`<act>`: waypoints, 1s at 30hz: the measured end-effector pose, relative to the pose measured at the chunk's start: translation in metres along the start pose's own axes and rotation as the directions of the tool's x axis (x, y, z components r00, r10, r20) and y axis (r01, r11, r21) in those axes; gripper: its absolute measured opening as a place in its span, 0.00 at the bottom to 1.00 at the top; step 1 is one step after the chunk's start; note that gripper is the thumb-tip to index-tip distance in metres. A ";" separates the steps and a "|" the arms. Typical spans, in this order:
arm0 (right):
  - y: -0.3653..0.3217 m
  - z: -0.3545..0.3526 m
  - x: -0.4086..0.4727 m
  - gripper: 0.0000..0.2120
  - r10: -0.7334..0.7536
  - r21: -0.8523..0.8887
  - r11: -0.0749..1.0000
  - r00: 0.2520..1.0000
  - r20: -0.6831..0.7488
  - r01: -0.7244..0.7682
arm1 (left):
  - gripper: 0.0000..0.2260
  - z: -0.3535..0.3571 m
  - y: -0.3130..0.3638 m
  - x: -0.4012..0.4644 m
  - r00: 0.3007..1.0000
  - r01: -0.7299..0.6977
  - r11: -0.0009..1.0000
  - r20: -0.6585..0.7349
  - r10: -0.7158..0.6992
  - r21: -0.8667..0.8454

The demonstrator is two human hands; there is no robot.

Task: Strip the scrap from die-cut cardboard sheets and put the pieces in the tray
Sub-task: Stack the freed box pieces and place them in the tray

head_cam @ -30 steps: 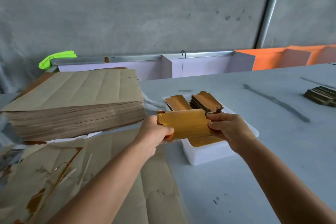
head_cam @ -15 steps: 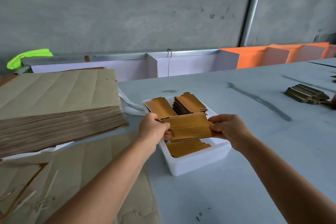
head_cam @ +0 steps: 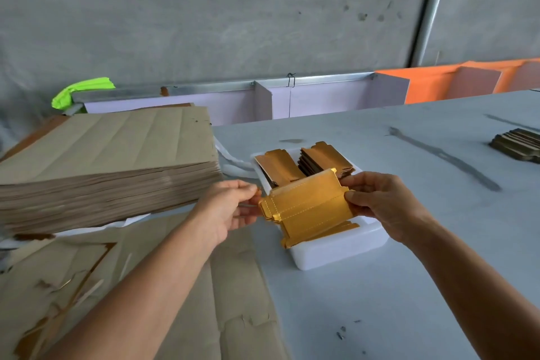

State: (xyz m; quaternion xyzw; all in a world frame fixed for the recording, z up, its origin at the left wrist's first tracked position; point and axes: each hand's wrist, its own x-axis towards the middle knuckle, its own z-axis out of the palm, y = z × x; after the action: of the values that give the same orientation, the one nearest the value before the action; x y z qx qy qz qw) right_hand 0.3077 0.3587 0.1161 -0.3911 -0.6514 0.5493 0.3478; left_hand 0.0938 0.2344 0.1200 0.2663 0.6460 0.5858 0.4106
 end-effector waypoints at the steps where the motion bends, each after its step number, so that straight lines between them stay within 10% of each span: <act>1: -0.001 0.001 -0.001 0.10 -0.001 -0.001 1.000 1.000 0.004 0.001 | 0.07 -0.008 0.003 -0.003 1.000 -0.001 1.000 -0.002 0.001 -0.027; 7: -0.005 0.000 -0.005 0.10 0.008 0.055 0.998 1.000 0.008 -0.008 | 0.07 -0.054 0.009 -0.018 0.998 -0.060 0.998 -0.015 0.059 -0.027; 11: -0.005 -0.004 -0.007 0.10 0.010 0.059 0.998 1.000 -0.025 -0.009 | 0.09 -0.119 -0.004 -0.021 0.932 0.012 0.967 -0.354 0.081 0.254; 13: -0.003 -0.007 -0.005 0.10 0.024 0.072 0.997 0.998 -0.051 -0.020 | 0.08 -0.158 -0.011 -0.017 0.849 0.262 0.757 -0.515 0.113 0.598; 15: 0.000 -0.009 -0.003 0.09 0.041 0.072 0.997 0.996 -0.081 -0.035 | 0.06 -0.174 -0.011 -0.017 0.823 0.494 0.261 -0.543 0.167 0.829; 17: 0.004 -0.010 0.000 0.08 0.065 0.070 0.996 0.992 -0.109 -0.058 | 0.15 -0.164 -0.007 -0.014 0.866 0.456 0.069 -0.460 0.197 0.887; 20: 0.010 -0.007 0.003 0.08 0.096 0.084 0.993 0.985 -0.146 -0.085 | 0.21 -0.106 0.002 -0.015 0.918 0.200 0.243 -0.268 0.291 0.949; 24: 0.014 -0.004 0.007 0.09 0.128 0.108 0.988 0.974 -0.185 -0.110 | 0.17 0.000 0.002 -0.021 0.989 -0.124 0.770 0.011 0.150 0.625; 30: 0.018 -0.007 0.015 0.08 0.149 0.118 0.985 0.964 -0.220 -0.125 | 0.10 0.070 -0.010 0.007 0.997 -0.083 0.936 0.031 0.077 0.341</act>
State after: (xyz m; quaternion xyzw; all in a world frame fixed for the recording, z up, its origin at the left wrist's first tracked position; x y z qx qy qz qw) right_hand 0.3094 0.3773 0.1003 -0.4773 -0.5495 0.5563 0.4010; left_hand 0.1501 0.2758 0.1102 0.3647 0.7230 0.4787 0.3393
